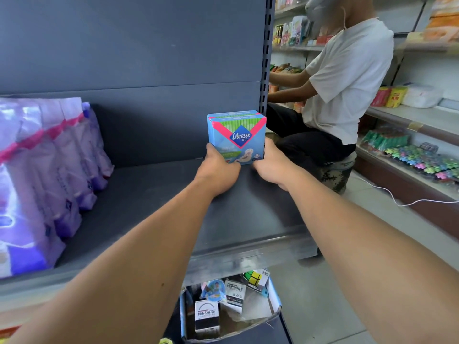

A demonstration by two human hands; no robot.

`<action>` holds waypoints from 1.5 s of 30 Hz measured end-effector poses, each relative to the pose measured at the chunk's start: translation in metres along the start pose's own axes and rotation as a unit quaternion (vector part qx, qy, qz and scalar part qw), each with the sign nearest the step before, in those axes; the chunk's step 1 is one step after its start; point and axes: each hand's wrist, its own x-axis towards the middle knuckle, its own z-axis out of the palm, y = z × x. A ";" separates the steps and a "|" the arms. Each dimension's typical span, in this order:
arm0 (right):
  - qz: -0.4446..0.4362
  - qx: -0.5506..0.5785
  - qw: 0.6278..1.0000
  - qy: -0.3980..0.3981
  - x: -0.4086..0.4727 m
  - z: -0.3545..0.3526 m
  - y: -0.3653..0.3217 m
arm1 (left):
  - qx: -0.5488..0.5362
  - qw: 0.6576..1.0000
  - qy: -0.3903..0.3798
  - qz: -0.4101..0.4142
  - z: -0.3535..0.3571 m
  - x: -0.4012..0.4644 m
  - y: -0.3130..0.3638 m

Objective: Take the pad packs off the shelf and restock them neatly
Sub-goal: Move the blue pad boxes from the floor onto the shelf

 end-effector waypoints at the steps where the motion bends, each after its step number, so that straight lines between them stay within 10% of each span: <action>1: 0.003 -0.006 1.000 -0.006 0.000 0.000 -0.001 | -0.006 1.000 0.000 -0.001 0.000 0.001 0.001; 9: 0.092 -0.080 0.992 0.023 -0.026 -0.037 -0.008 | -0.033 0.997 0.074 -0.005 -0.022 -0.016 0.010; 13: 0.021 -0.171 0.979 0.108 -0.116 -0.065 -0.019 | 0.052 0.980 0.105 0.162 -0.039 -0.073 0.028; 22: 0.027 -0.298 0.940 0.162 -0.388 -0.100 -0.052 | 0.204 0.895 -0.092 0.386 -0.002 -0.286 0.073; 38: 0.473 -0.109 0.847 0.218 -0.820 -0.093 0.049 | 0.281 0.781 -0.491 0.264 0.183 -0.613 0.038; 45: 0.682 0.069 0.698 0.207 -0.915 -0.013 0.162 | 0.306 0.736 -0.591 0.125 0.290 -0.696 -0.061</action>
